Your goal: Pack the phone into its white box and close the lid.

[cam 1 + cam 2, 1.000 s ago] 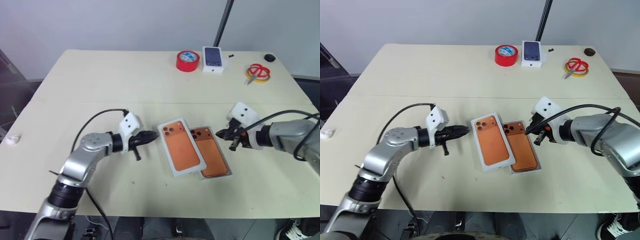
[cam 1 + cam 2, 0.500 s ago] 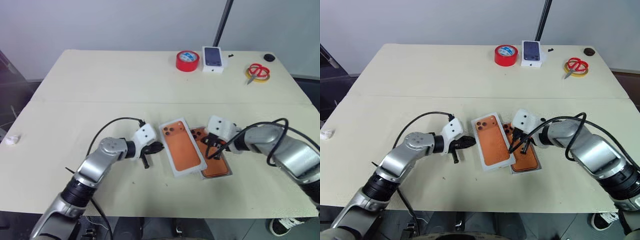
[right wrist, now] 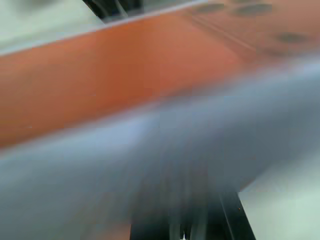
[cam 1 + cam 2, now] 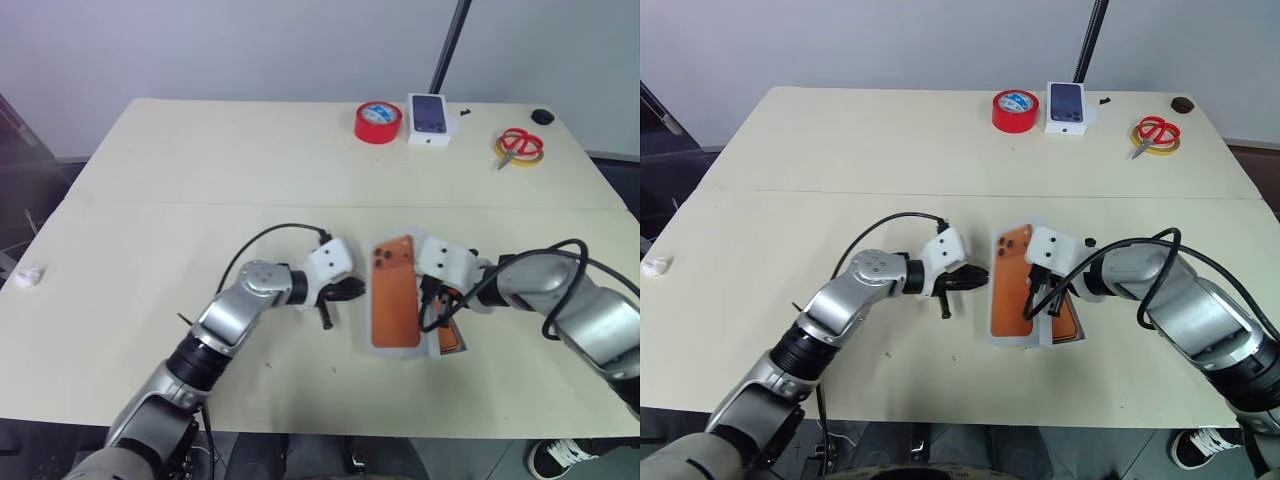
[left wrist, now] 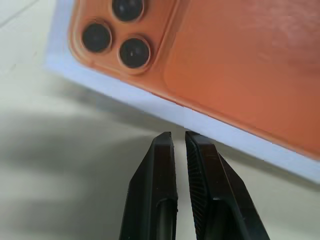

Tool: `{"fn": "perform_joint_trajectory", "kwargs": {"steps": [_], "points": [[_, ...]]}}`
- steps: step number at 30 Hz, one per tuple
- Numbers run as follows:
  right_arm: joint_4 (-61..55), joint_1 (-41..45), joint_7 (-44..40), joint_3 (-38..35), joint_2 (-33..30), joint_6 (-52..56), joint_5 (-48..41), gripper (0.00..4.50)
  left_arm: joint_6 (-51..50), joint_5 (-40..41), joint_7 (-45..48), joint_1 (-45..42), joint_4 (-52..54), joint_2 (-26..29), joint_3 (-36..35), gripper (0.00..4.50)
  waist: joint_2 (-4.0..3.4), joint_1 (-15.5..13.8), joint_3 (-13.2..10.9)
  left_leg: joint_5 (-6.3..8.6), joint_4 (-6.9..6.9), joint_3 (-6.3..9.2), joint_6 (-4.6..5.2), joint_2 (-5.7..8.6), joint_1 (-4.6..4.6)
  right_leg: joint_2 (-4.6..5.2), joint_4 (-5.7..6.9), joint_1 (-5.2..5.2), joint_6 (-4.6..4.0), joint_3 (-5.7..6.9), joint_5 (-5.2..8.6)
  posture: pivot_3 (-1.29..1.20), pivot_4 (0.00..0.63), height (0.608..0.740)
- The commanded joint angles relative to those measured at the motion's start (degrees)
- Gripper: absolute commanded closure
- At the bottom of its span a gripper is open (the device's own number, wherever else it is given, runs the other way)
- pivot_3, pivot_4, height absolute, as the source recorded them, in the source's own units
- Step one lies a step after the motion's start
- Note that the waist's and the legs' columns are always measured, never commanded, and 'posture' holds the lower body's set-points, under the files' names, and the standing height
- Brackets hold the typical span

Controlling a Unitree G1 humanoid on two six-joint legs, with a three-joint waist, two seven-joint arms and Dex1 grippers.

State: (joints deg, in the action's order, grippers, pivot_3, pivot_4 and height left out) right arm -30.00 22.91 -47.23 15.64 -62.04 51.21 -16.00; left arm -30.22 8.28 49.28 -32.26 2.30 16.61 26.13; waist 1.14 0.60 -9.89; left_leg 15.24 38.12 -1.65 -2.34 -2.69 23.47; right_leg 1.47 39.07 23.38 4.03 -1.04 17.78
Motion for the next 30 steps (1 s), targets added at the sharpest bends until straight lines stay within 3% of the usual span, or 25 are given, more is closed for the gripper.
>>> {"fn": "perform_joint_trajectory", "kwargs": {"steps": [1,7,16,30], "points": [[-1.08,-0.68,-0.7,-3.55,-1.47,-0.9,0.85,4.49,1.39,-0.35,0.91,-1.3,-0.26,-1.01,0.61,4.05,-0.01,0.27,0.01,0.0,0.0,-0.01,0.0,-0.01,-0.02,-0.02,0.0,0.0,0.0,-0.02,0.0,0.0,0.15,0.732],[2.84,-2.11,-0.1,-4.96,-2.18,-2.75,3.58,4.49,1.11,-0.84,1.51,-1.86,-1.05,-2.48,1.28,4.05,-0.01,0.03,0.01,0.0,0.0,-0.02,0.0,0.0,-0.03,-0.01,0.04,0.0,0.0,-0.04,0.0,0.0,0.15,0.732],[7.93,-1.92,-0.43,-6.53,-2.8,-6.04,7.5,4.49,-1.73,0.31,0.72,0.98,1.06,0.9,-2.76,4.05,-0.01,0.14,0.01,0.0,0.0,-0.02,0.0,-0.02,-0.05,-0.03,0.05,0.0,0.0,-0.04,0.0,0.0,0.15,0.732],[4.92,-7.33,-10.9,-12.88,-8.0,-11.36,4.56,4.49,-4.77,2.72,3.17,3.74,6.73,3.67,-2.35,4.05,-0.01,0.02,0.01,0.0,0.01,-0.01,0.0,-0.02,-0.05,0.0,0.05,-0.02,0.0,-0.03,0.0,0.0,0.15,0.732]]}}
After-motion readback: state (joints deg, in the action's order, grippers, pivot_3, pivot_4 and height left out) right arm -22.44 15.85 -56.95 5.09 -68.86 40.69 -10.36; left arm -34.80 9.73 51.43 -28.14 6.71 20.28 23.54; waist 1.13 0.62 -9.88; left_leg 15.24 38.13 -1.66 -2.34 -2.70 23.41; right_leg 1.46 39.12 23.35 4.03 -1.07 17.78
